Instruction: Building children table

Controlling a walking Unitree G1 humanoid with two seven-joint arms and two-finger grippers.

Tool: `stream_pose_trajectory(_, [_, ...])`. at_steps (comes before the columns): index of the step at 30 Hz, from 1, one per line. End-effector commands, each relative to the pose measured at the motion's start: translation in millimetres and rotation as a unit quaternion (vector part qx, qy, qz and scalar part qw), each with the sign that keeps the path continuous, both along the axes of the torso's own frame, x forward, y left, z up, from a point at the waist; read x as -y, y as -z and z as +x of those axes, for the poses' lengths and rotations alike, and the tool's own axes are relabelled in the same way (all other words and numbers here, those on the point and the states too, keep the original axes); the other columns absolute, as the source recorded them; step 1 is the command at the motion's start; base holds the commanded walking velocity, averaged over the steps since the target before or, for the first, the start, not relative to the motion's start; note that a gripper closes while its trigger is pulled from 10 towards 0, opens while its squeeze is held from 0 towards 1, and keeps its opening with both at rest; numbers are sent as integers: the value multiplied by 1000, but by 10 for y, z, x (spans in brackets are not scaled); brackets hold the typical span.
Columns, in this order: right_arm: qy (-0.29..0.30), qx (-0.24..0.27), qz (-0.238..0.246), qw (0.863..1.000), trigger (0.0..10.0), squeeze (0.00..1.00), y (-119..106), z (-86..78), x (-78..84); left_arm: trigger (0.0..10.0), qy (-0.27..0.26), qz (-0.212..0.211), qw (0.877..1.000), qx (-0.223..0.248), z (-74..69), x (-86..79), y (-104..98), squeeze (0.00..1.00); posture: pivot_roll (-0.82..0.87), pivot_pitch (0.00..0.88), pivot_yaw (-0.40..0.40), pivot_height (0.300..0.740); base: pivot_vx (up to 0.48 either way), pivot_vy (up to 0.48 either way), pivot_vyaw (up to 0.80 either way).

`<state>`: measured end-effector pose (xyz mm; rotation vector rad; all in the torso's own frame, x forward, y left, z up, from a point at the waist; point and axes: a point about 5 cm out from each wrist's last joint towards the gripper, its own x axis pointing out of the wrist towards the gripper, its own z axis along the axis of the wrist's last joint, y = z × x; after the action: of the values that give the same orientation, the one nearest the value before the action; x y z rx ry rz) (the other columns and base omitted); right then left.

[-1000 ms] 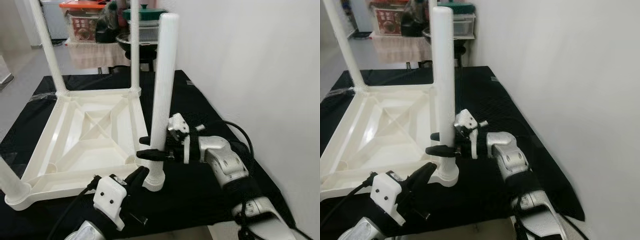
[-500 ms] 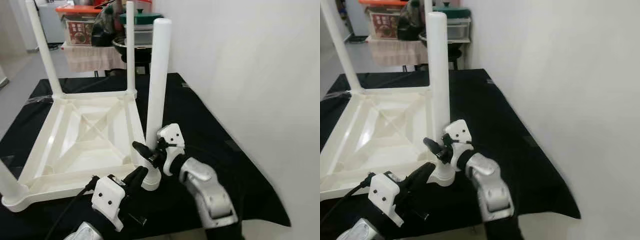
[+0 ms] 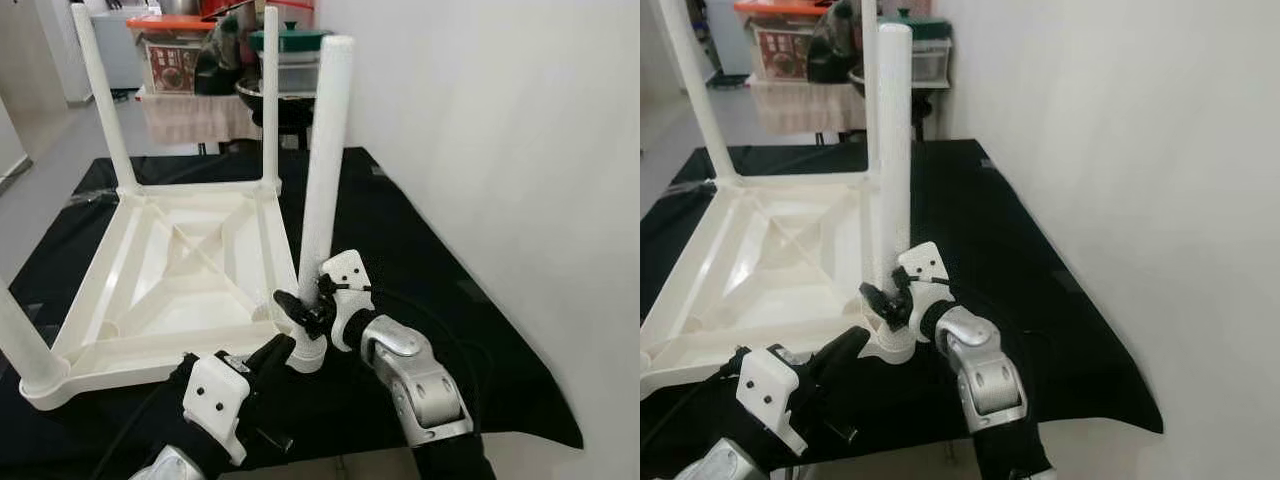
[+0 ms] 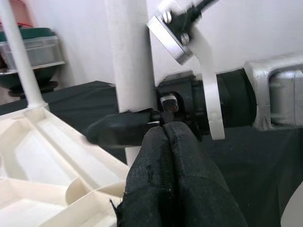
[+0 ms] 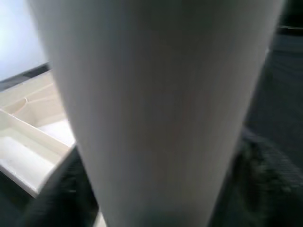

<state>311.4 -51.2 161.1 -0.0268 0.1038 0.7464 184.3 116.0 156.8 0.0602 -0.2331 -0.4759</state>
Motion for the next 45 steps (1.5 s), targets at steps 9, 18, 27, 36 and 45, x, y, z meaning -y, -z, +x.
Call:
stream_pose_trajectory(9, [-289, 67, -22, 955, 10000, 0, -283, 24, -36, 10000, 2, 3, 1000, -6, 9, 12, 32, 0, 62, 5, -66, 740, 0, 0, 0])
stream_pose_trajectory(18, [-329, 32, -27, 943, 0, 0, -285, 263, 84, 10000, 0, 5, 1000, -7, 16, 8, 39, 0, 73, 4, -67, 740, 0, 0, 0])
stream_pose_trajectory(27, [-326, 28, -34, 944, 0, 0, -238, 293, 236, 10000, 0, 4, 1000, -6, 13, 12, 32, 0, 62, 14, -68, 740, 0, 0, 0])
stream_pose_trajectory(36, [-9, -54, -15, 998, 0, 0, 220, 4, 55, 10000, 0, 4, 1000, -4, 12, 4, 11, 0, 49, 32, -70, 740, 0, 0, 0])
stream_pose_trajectory(45, [56, -36, -19, 998, 0, 0, 215, 6, 71, 10000, 2, 3, 1000, -3, 31, 1, 11, 0, 43, 24, -66, 740, 0, 0, 0])
